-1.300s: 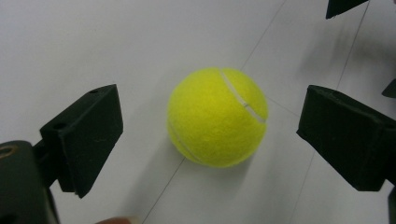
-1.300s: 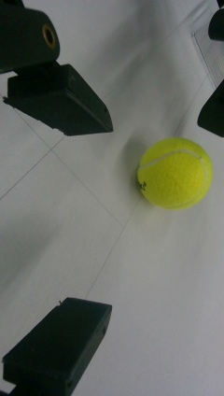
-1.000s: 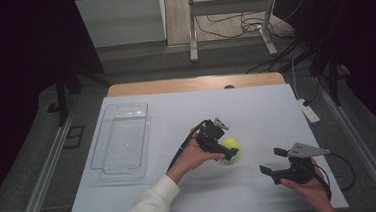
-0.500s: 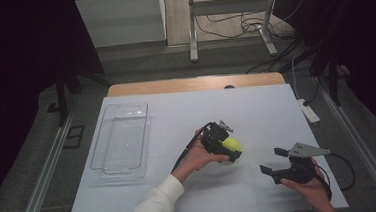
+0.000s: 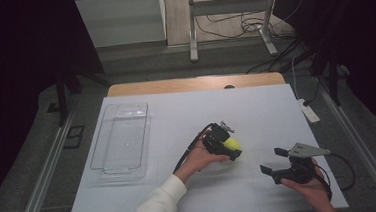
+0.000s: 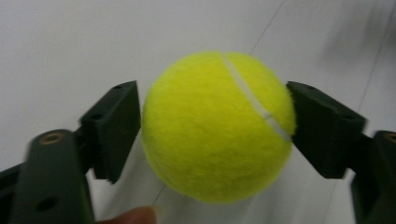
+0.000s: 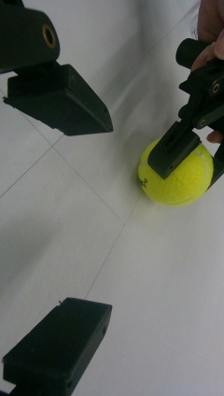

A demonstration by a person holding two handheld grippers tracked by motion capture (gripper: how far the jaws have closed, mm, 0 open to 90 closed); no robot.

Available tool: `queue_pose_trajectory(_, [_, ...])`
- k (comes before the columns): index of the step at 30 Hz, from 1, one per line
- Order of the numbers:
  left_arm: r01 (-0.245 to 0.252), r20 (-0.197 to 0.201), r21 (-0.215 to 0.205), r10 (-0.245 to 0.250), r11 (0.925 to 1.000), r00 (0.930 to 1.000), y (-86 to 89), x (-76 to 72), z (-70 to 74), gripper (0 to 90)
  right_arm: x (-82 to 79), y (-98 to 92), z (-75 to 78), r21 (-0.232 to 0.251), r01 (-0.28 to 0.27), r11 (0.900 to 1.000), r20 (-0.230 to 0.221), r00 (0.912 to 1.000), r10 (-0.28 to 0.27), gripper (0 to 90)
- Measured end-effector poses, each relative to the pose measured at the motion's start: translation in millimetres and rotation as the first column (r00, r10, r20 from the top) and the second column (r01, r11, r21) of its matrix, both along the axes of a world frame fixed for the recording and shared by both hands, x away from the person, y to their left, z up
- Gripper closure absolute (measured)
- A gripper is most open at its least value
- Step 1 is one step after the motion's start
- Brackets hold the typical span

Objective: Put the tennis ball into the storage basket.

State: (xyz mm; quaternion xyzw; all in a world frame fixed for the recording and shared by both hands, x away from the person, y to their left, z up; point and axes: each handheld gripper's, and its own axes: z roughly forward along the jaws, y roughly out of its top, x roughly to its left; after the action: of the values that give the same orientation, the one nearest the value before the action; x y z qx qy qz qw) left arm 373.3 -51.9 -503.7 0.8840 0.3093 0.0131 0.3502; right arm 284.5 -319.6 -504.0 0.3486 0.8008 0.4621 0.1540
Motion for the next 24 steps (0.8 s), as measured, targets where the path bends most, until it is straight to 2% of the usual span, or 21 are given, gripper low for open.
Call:
queue_pose_trajectory(8, [0.012,0.026,0.025,-0.012,0.9996,0.9996,-1.5,-3.6,1.9,26.6,-0.1,0.2,0.0,-0.003,0.0,1.0,0.001,1.0,0.0,11.9])
queue_pose_trajectory(12, [0.016,0.043,0.003,-0.016,0.9999,0.999,0.2,-6.5,4.7,26.6,-0.1,0.2,-0.1,-0.004,0.001,1.0,0.001,1.0,-0.001,12.0])
queue_pose_trajectory(16, [0.031,0.057,0.001,-0.031,0.9995,0.9979,3.2,-9.2,7.4,26.7,-0.2,-0.2,-0.1,-0.003,0.003,1.0,0.001,1.0,-0.003,12.0])
queue_pose_trajectory(24, [0.021,0.062,-0.029,-0.02,0.9994,0.9979,14.2,-14.1,11.4,26.7,0.1,-0.3,-0.3,-0.003,0.009,1.0,0.001,1.0,-0.009,12.0])
